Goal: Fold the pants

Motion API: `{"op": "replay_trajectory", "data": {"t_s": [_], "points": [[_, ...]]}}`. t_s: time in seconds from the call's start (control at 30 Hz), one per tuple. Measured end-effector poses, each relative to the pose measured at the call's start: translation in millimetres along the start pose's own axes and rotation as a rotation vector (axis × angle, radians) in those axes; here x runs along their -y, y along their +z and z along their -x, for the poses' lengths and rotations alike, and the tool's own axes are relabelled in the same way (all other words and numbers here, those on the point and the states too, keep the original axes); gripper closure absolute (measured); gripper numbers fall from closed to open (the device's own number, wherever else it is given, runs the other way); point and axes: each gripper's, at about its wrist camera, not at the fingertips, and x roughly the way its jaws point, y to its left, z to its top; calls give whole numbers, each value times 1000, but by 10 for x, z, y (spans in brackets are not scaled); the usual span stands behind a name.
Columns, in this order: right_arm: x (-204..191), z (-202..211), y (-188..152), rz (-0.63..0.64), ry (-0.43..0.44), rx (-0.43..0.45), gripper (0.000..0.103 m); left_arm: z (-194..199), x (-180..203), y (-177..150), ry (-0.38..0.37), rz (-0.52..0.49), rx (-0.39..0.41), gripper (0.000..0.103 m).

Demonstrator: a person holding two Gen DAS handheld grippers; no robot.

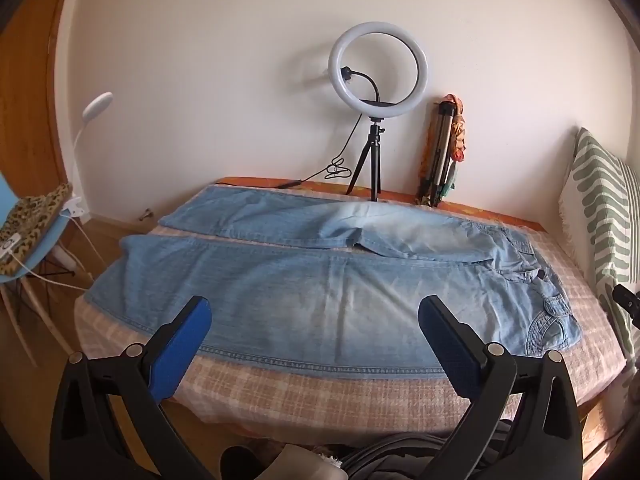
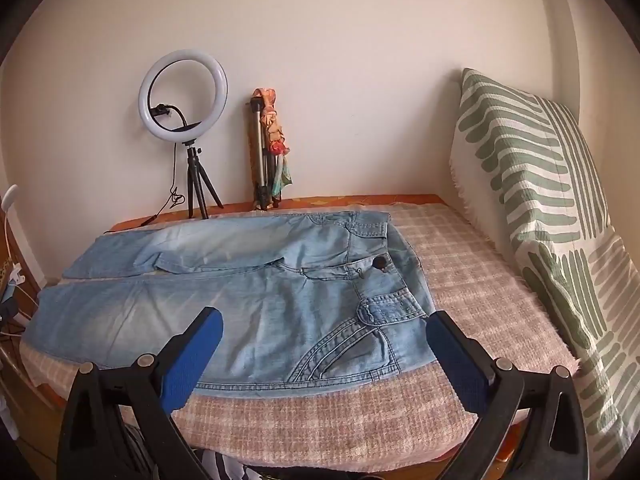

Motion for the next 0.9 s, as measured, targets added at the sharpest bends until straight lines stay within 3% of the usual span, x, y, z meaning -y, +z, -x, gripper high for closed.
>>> {"op": "replay_trajectory", "data": {"t_s": [0.9], "points": [[8,-27,-7,1,-9,-6,0,-20,-47,-45,3,25,-5,0]]}}
